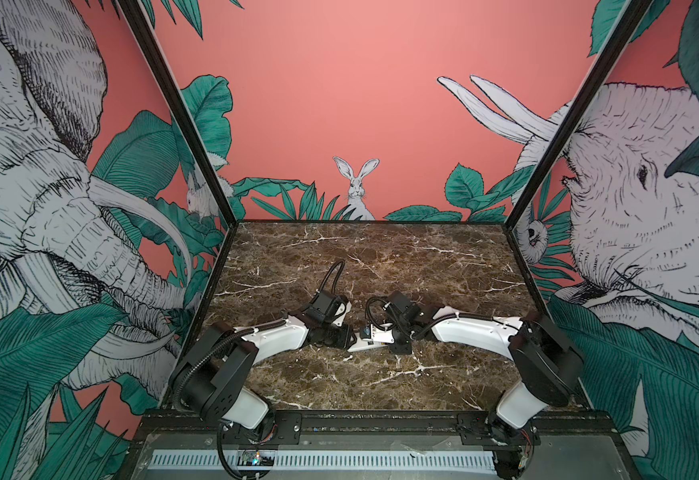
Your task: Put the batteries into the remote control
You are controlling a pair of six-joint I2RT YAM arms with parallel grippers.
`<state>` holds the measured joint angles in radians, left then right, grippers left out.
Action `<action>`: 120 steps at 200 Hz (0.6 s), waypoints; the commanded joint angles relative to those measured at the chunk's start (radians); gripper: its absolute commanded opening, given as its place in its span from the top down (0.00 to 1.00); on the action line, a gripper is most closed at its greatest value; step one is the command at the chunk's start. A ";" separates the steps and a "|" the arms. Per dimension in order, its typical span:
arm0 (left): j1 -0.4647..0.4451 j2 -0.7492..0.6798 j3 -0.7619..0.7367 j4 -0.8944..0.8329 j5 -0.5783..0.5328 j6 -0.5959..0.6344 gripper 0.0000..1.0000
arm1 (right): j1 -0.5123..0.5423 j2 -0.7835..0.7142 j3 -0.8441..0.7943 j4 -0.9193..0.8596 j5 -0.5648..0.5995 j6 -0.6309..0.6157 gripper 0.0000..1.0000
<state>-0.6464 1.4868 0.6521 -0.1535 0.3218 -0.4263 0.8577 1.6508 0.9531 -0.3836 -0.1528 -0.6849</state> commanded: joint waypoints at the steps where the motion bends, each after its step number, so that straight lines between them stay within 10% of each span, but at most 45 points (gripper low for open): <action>1: -0.004 0.023 -0.035 -0.041 -0.025 -0.002 0.56 | 0.004 0.043 0.017 0.008 0.028 -0.013 0.94; 120: -0.004 0.041 -0.052 -0.015 -0.030 -0.003 0.56 | 0.007 0.086 0.054 -0.021 0.079 -0.002 0.96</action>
<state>-0.6464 1.4868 0.6456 -0.1421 0.3237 -0.4271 0.8635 1.6882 0.9947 -0.4294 -0.1165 -0.6842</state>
